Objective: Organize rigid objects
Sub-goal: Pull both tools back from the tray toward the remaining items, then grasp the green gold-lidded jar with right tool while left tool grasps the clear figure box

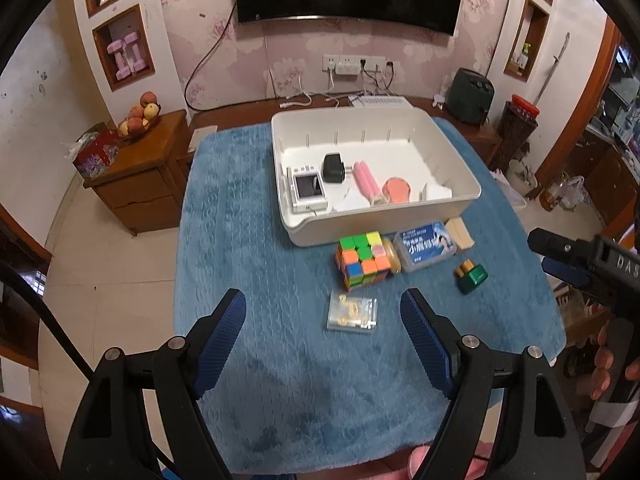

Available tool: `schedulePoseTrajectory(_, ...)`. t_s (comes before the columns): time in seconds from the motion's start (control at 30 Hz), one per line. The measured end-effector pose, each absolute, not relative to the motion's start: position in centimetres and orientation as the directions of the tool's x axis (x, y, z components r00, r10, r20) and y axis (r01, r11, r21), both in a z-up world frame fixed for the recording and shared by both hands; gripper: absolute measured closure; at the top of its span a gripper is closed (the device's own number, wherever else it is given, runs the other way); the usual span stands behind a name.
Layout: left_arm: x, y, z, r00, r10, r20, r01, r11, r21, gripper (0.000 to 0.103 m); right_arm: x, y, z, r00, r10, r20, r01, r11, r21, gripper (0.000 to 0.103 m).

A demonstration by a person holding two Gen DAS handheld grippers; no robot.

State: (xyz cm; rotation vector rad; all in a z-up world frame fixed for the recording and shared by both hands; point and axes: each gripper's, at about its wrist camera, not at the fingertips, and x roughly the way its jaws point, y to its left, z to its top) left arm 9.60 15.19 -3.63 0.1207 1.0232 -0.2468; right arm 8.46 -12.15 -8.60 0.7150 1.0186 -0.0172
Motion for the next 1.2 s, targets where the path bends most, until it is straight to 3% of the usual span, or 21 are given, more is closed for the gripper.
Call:
schedulePoseTrajectory(0.43,12.0,14.7,-7.9,0.373,-0.11,-0.921,0.278,0.96,-0.002,0.021,10.2,-14.8,-14.7,0.37,0.361,-0.856,0.569,0.64,0.516,0.027)
schedulePoseTrajectory(0.8,15.4,13.0,-13.5,0.131,-0.101,-0.986,0.277,0.959,-0.061,0.021,12.5,-16.8,-19.4,0.268,0.425,-0.865,0.698,0.533,0.478,0.027)
schedulePoseTrajectory(1.2,18.0,12.1,-19.1,-0.071,-0.077,-0.994,0.253,0.963,-0.093,0.021,14.3,-18.1,-23.0,0.186,0.437,-0.88,0.788,0.469,0.399,0.027)
